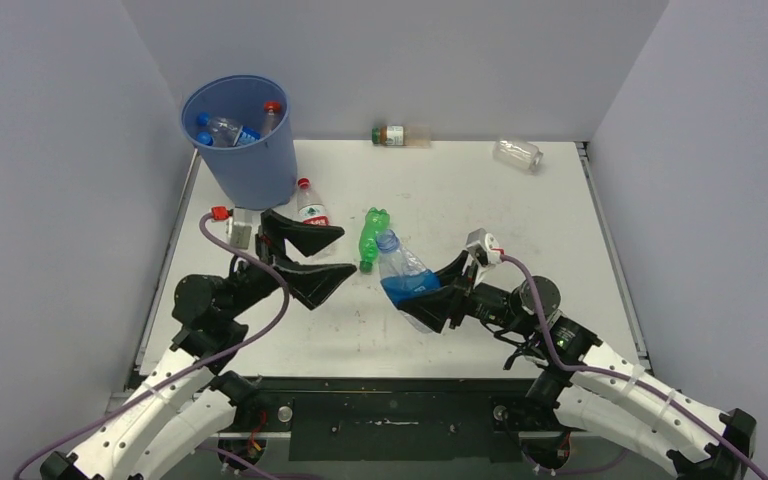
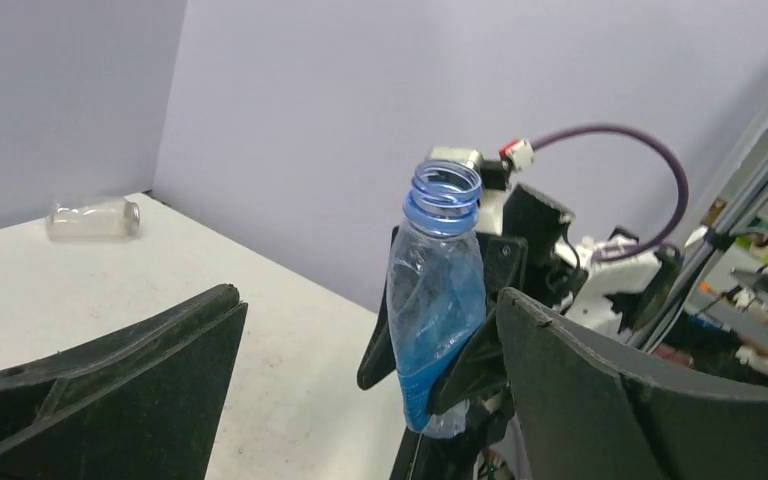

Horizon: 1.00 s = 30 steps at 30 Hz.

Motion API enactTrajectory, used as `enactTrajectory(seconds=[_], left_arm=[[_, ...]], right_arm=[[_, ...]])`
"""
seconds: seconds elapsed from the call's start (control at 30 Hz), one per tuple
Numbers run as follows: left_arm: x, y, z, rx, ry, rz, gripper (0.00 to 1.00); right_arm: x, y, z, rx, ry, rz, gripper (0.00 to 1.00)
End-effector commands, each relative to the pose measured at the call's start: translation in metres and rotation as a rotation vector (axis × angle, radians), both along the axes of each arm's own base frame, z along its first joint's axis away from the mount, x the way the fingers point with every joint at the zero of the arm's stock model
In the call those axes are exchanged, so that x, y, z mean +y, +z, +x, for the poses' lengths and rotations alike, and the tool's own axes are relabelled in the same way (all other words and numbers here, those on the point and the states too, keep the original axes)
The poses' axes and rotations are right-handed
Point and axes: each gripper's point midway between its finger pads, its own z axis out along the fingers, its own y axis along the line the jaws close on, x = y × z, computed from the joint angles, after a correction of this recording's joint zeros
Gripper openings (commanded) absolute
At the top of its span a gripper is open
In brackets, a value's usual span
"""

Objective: Put the plastic bottles in the bin
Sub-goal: Pick up the plastic bottle at the center of the board.

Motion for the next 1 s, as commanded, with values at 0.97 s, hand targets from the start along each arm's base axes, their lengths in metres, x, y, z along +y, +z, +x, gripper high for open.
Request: enactTrajectory(seconds=[0.97], left_arm=[[-0.046,0.042,0.023,-0.100,0.140,-0.072,0.87]], right_arm=[[0.013,0.018,0.012,0.012,-0.048,0.230,0.31]])
